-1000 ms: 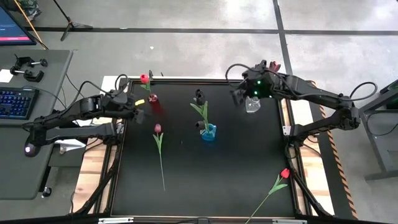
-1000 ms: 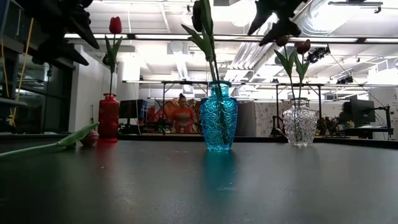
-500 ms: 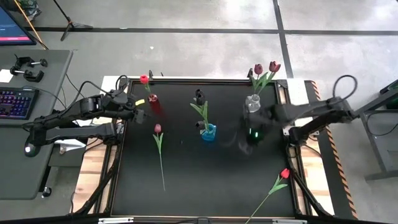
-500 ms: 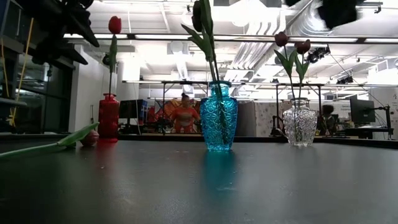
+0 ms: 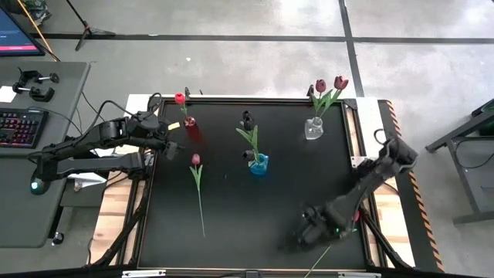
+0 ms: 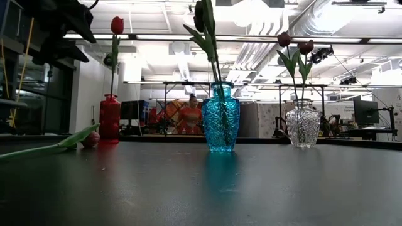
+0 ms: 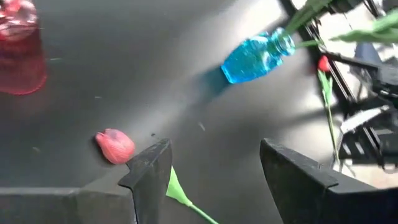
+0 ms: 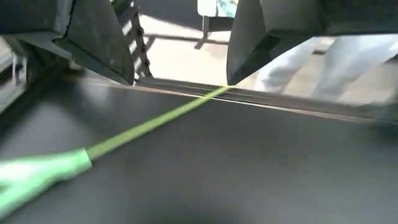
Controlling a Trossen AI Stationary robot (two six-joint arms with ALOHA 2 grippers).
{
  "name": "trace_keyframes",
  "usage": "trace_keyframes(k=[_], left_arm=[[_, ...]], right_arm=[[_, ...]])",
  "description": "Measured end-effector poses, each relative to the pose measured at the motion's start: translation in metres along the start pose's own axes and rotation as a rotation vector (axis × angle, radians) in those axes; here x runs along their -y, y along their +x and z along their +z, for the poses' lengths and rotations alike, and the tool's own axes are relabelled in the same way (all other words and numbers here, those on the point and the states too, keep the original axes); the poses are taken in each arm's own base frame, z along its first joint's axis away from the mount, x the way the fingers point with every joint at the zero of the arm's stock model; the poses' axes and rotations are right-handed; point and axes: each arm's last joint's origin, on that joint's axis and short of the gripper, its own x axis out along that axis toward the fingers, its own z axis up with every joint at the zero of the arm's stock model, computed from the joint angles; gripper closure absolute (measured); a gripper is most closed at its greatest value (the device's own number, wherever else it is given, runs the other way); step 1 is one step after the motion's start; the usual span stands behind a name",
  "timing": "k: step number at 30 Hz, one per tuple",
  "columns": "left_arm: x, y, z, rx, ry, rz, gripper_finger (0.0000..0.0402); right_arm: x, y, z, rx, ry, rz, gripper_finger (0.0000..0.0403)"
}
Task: Sort flowers into vase by color
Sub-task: Put the pink tulip into the red flower vase
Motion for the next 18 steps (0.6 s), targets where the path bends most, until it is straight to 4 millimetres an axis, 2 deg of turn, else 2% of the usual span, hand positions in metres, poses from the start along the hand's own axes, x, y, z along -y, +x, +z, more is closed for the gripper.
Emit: trace_keyframes(k=[5,11,18], left_arm=[[0.001,0.0,-0.001,-0.028,0.033,-0.035,0.0169],[0.002,0.0,-0.002,-0.053,0.038,-0.067,0.0169],[0.002,0.0,-0.001,-0.049,0.015,-0.071,0.0169]], right_arm=[[0.008,0.033,-0.02,-0.015,0.087,-0.109,0.0158],[0.024,0.055,-0.037,0.079,0.182,-0.147,0.0158],[0.038,0.062,-0.027,0.291,0.228,-0.251,0.0158]])
